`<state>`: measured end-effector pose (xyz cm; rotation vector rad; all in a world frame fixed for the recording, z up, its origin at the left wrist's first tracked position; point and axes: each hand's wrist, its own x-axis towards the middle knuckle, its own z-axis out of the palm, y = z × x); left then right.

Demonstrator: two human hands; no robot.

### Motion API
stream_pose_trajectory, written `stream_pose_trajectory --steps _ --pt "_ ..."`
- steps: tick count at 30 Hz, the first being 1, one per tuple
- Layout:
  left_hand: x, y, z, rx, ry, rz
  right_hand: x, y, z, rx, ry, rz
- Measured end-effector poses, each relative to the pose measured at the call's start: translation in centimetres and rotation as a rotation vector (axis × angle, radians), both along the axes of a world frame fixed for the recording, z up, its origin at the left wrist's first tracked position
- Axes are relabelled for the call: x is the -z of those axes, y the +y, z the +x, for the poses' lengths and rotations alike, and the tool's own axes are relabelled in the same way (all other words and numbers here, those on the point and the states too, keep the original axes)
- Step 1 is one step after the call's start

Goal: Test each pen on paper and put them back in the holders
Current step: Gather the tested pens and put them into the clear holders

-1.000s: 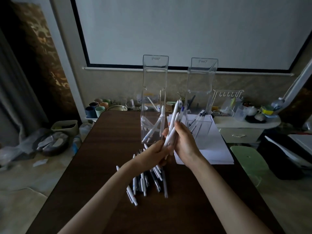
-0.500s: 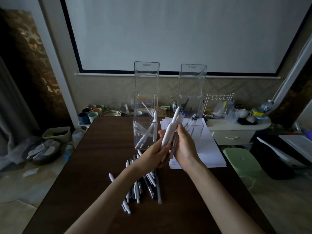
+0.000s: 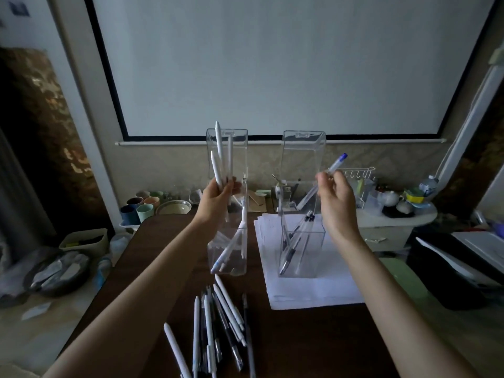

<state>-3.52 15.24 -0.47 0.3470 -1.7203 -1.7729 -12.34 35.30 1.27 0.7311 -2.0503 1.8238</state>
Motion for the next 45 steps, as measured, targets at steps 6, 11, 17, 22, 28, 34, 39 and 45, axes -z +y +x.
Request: stream_pose_trajectory --steps 6,11,17,22,28,34,39,45 --pt "2.2 -0.6 -1.6 -0.115 -0.215 -0.162 1.8 -0.5 -1.2 0.110 0.063 0.373" --pt "1.1 -0.8 -0.5 -0.191 -0.453 -0.562 2.4 -0.2 -1.0 0.087 -0.091 0.528" --pt "3.7 0.6 6.5 -0.070 -0.282 -0.428 4.4 1.3 2.4 0.153 0.116 0.324" --pt "8.8 0.5 13.2 -0.104 -0.419 -0.388 9.2 1.4 7.3 -0.010 0.228 0.331" --pt "11.9 1.5 17.2 -0.316 -0.748 -0.473 14.1 -1.6 11.4 -0.190 -0.155 0.741" --pt "12.1 2.6 18.3 -0.292 -1.304 -0.679 14.9 -3.9 12.9 -0.053 -0.201 1.095" --pt "12.2 4.0 16.5 -0.218 -1.287 -0.729 14.8 -5.6 12.9 -0.133 -0.282 1.135" --pt "12.5 4.6 14.6 -0.201 -1.246 -0.725 13.8 -5.9 11.3 -0.340 -0.424 1.104"
